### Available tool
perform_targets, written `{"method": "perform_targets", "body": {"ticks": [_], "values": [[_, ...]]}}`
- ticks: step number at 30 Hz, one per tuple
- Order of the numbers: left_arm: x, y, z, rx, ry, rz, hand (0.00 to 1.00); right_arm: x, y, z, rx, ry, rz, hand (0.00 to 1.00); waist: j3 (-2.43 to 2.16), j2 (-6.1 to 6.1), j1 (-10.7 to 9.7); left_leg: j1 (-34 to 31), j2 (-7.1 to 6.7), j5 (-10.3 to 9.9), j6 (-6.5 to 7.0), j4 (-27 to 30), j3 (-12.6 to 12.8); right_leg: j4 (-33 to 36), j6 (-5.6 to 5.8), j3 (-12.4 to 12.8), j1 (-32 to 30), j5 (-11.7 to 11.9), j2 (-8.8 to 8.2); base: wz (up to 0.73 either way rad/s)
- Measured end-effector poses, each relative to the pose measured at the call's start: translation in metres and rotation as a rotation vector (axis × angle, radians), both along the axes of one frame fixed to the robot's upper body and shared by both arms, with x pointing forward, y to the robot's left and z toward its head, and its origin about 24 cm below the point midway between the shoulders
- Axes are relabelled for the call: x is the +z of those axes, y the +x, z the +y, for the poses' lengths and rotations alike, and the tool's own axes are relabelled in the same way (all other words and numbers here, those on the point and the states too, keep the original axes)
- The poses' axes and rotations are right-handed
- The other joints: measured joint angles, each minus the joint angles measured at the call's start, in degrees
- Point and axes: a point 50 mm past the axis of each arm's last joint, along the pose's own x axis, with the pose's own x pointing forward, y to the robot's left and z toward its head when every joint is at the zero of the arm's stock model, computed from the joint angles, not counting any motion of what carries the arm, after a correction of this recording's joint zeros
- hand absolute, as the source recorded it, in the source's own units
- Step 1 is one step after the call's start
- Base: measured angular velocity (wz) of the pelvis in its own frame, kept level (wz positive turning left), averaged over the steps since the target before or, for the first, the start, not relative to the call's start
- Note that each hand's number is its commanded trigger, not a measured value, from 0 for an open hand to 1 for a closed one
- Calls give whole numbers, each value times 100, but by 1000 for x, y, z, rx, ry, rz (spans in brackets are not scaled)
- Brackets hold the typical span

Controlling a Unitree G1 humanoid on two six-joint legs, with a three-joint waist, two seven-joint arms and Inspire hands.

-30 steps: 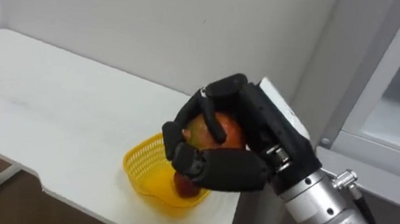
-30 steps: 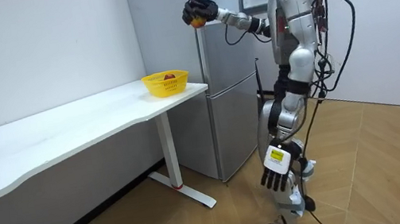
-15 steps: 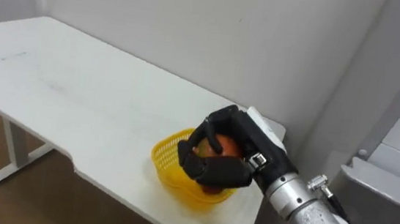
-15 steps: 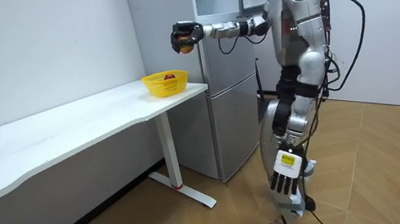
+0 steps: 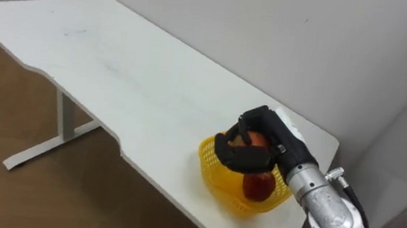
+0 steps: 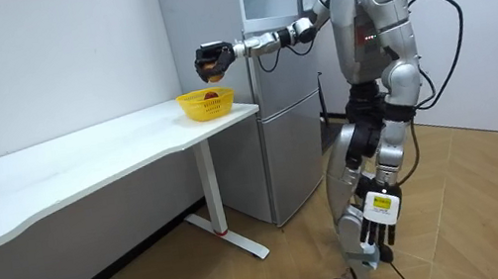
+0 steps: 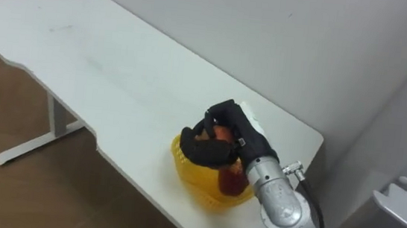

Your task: Retrieve from the upper fridge

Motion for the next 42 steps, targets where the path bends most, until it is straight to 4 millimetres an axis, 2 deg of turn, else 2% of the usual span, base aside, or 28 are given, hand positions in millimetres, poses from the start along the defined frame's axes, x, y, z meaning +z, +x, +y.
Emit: {"method": "perform_targets", "body": {"ticks": [5, 8, 12, 13, 14, 19, 34, 42], "values": [[1, 4, 0, -4, 2, -13, 0, 9, 3, -18, -72, -8, -33, 100, 23, -73, -25, -78, -7, 2, -1, 17, 0, 17, 0, -38, -46, 0, -17, 0], [1, 6, 0, -6, 5, -21, 0, 12, 3, -21, -89, -12, -45, 100, 27, -94, -27, -86, -9, 2, -1, 21, 3, 18, 0, -28, -47, 0, -17, 0], [2, 12, 0, -15, 17, -39, 0, 12, 6, -24, -107, -6, -36, 100, 68, -40, -17, -132, -9, 1, -2, 97, 3, 17, -1, -45, -41, 1, -11, 4], [2, 13, -1, -20, 24, -39, 0, 12, 6, -25, -117, 6, -33, 96, 88, -15, -12, -146, -10, 1, -2, 108, 3, 18, -2, -49, -43, 2, -12, 3], [2, 13, 0, -19, 28, -37, 0, 11, 7, -25, -126, 12, -35, 0, 105, 7, -11, -157, -12, 1, -2, 122, 2, 19, -3, -51, -45, 2, -11, 3], [1, 11, -3, -49, 30, -11, 0, -2, 8, -37, -200, 10, 12, 0, 158, 81, 107, -168, -10, 2, -2, 125, 8, 71, -3, -47, -82, 2, -19, 0], [1, 10, -3, -57, 52, -7, 0, -8, 8, -44, -259, 89, 36, 0, 138, 106, 151, -200, -5, 7, -5, 145, 40, 94, -4, -30, -157, 2, -20, 0], [1, 10, -3, -56, 50, -4, 0, -8, 8, -44, -259, 96, 39, 0, 90, 204, 175, -193, -5, 7, -6, 176, 34, 96, -16, -34, -139, 10, -18, 0]]}}
